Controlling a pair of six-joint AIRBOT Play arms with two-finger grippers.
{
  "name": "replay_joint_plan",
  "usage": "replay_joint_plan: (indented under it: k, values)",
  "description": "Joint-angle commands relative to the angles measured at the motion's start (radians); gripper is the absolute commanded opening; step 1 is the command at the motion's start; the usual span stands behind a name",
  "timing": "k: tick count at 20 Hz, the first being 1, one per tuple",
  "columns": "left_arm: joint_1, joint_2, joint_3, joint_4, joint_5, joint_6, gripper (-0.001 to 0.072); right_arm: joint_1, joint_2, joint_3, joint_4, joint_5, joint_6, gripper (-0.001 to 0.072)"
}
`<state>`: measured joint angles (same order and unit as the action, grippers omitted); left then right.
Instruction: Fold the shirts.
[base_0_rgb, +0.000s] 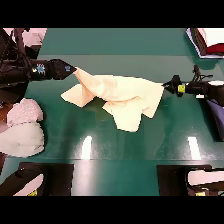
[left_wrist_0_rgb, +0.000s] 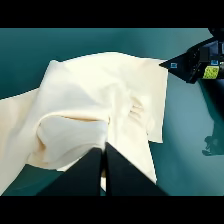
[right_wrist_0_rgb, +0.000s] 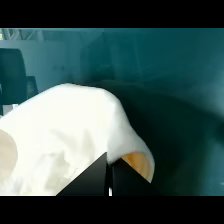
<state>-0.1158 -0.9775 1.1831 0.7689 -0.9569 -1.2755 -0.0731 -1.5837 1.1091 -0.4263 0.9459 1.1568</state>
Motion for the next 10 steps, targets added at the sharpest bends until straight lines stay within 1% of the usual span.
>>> replay_joint_plan:
  k: [1,5,7,8,10]
  values:
    - [0.025,0.001,0.068,0.025,0.006,-0.009,0.0022,-0.019,0.071,0.085,0.003,-0.004,-0.022,0.0014]
    - [0.145,0.001,0.38,0.024,0.005,-0.034,0.0023,-0.112,0.277,0.327,0.003,-0.005,-0.025,0.0014]
    - [0.175,0.001,0.561,0.025,0.006,-0.033,0.0022,-0.15,0.362,0.47,0.002,-0.003,-0.026,0.0014]
    - [0.176,0.001,0.65,0.029,0.006,-0.031,0.0022,-0.161,0.4,0.534,-0.023,-0.003,-0.025,0.0014]
    - [0.176,0.001,0.798,0.03,0.004,-0.026,0.0022,-0.168,0.477,0.653,-0.126,-0.005,-0.024,0.0014]
